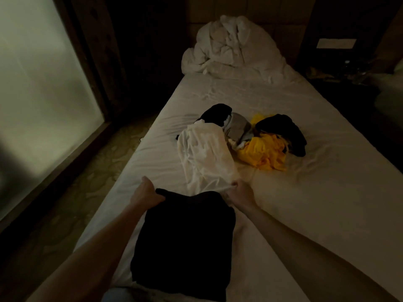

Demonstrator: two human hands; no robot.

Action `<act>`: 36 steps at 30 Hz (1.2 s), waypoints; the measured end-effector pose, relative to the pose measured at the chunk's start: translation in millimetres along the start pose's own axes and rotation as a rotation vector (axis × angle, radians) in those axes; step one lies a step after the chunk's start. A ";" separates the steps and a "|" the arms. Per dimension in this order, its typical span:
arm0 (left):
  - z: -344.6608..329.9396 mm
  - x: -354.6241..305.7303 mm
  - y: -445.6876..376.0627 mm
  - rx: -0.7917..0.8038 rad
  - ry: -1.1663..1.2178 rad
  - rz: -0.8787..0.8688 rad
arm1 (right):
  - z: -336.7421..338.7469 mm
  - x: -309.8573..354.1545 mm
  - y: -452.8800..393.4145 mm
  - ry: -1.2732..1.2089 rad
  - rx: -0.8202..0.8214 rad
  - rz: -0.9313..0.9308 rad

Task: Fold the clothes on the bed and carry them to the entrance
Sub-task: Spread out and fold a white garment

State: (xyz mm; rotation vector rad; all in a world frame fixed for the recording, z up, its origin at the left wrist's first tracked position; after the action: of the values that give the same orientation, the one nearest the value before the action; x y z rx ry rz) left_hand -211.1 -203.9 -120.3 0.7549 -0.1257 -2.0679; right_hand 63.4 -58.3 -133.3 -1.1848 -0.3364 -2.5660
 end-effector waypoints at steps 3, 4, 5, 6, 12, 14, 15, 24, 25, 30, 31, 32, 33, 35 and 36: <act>4.9 -28.1 -0.5 -0.106 -0.038 -0.143 | 7.0 -1.7 -14.6 0.172 -0.117 -0.113; 2.8 -37.5 -0.7 -0.122 -0.037 -0.191 | 8.9 -4.3 -20.4 0.199 -0.117 -0.129; -0.7 -48.2 0.9 -0.116 -0.033 -0.239 | 10.0 -9.1 -27.6 0.195 -0.087 -0.138; -7.0 -58.3 1.8 -0.093 -0.026 -0.284 | 10.4 -13.9 -35.5 0.163 -0.041 -0.129; -71.3 -120.4 7.4 0.105 -0.154 -0.548 | 11.0 -24.9 -70.7 0.010 0.059 -0.073; -95.2 -141.0 13.4 0.140 -0.320 -0.638 | 15.2 -14.4 -86.0 -0.157 -0.035 -0.061; -104.5 -151.3 14.8 0.127 -0.360 -0.648 | 19.2 -3.9 -91.8 -0.282 -0.061 -0.056; -52.4 -235.4 8.9 -0.026 0.511 -0.671 | 125.9 47.6 -115.3 -0.761 -0.216 0.092; -43.7 -243.4 13.3 -0.025 0.541 -0.700 | 139.8 48.5 -110.8 -0.774 -0.152 0.126; -20.7 -277.1 55.7 -0.026 0.613 -0.781 | 186.3 53.5 -66.0 -0.175 0.053 0.458; -17.0 -281.9 66.0 -0.052 0.590 -0.801 | 192.2 53.1 -58.8 0.001 0.031 0.508; -12.2 -286.9 79.8 -0.099 0.561 -0.829 | 200.8 52.7 -49.4 0.130 -0.007 0.547; -7.3 -290.9 89.7 -0.157 0.520 -0.852 | 207.8 52.5 -43.2 0.203 -0.046 0.582; 2.4 -296.4 101.9 -0.262 0.436 -0.885 | 223.5 52.5 -35.7 0.213 -0.148 0.596; 6.9 -298.6 110.2 -0.296 0.374 -0.914 | 236.1 53.1 -28.7 0.210 -0.204 0.588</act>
State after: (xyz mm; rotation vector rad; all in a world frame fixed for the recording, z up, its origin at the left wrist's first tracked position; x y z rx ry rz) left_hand -13.9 -35.1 64.0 1.1181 0.8626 -2.6274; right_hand 185.6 37.4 54.6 -0.8900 0.2895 -2.1983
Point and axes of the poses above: each hand's wrist, its own y-axis away from the middle knuckle, its own z-axis out of the back of the hand, x = y × z, the point moved 3 cm from there along -y, towards the middle knuckle, and after that the axes turned 8 degrees about z, right-handed, at the moved point
